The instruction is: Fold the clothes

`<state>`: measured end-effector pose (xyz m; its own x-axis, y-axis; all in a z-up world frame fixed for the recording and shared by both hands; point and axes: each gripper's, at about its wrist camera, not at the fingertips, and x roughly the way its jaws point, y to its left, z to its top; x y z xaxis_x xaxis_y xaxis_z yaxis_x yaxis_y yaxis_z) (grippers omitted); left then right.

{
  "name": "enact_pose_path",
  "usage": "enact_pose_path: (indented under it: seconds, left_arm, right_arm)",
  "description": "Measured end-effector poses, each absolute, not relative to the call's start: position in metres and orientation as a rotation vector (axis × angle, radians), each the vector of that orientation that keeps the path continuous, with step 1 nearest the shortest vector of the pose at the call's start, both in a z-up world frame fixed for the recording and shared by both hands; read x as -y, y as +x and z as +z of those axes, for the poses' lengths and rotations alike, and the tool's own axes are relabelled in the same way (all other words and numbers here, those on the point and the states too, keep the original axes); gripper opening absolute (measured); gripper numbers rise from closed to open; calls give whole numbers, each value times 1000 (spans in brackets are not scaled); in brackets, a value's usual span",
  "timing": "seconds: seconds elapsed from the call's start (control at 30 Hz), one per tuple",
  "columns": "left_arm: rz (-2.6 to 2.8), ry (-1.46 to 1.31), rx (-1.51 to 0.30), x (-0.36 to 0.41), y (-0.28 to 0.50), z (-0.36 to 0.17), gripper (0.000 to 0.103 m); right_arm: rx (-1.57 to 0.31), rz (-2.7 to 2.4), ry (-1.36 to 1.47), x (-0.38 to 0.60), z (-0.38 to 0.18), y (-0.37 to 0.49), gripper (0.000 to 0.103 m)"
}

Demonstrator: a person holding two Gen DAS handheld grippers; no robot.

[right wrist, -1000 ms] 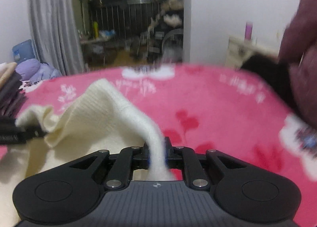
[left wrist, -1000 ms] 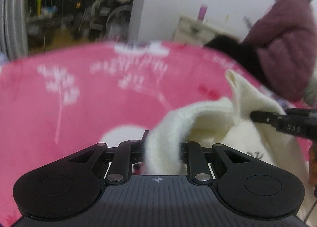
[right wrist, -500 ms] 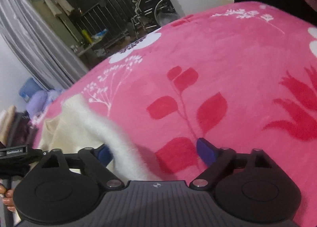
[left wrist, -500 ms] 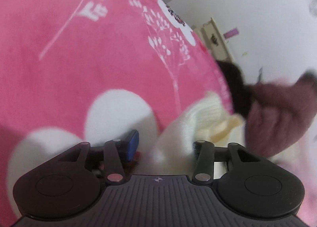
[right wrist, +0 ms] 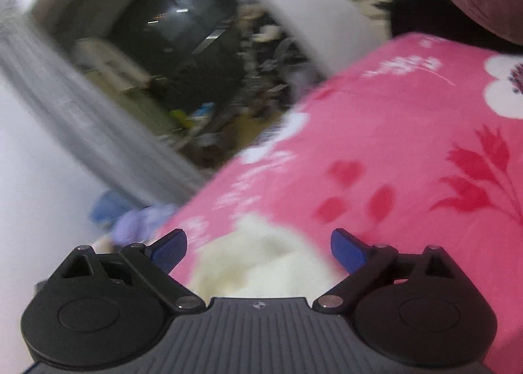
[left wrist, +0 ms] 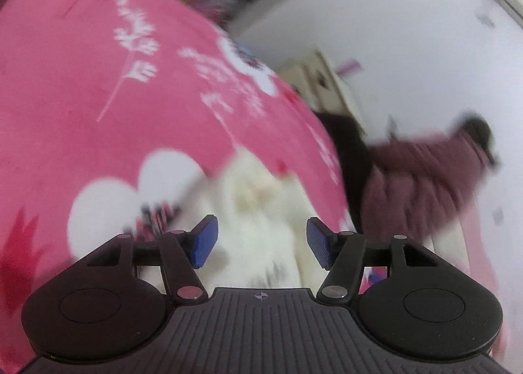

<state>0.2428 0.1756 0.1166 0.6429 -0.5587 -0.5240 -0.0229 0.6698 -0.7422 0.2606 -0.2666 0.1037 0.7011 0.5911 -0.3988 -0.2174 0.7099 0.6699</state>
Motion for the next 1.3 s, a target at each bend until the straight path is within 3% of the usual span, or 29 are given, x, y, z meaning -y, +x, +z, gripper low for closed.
enact_pose_path:
  seconds: [0.27,0.5,0.7,0.77,0.9,1.1,1.17,1.2,1.27,1.3]
  left_arm:
    - [-500,-467,-809,-141,87,167,61]
    - [-589,-222,-873,-110,-12,140,61]
    - [-645,-63,-907,-88,-86,109,61]
    - [-671,-10,-915,-81,-104,100,61]
    - [-715,64,-918,-69,-121,84,62]
    - [-656,126,-858,-51,-122,69,62]
    - [-650,126,-830,-49,-120,70,54]
    - [-644,107,-821,-50,-119,71,39]
    - [-616,53,-808,-58,-114,75,20]
    - [-594,17,-803,-65,-112,77,15]
  right_arm:
    - [-624,661,566,246,145,80,97]
    - [-905,620,527,202,91,-25,81]
    - [-1115,514,597,193,44,-74,79]
    - [-1155,522,650,191,34,-86,72]
    - [-1201,573,772,186,18,-89,24]
    - [-1131,698,907,178,29,-85,17]
    - [-1112,738,962,177,32,-81,17]
    - [-1101,756,988,175,33,-80,17]
    - [-1084,782,1026,175,36,-78,17]
    - [-1074,787,1038,176,38,-77,17]
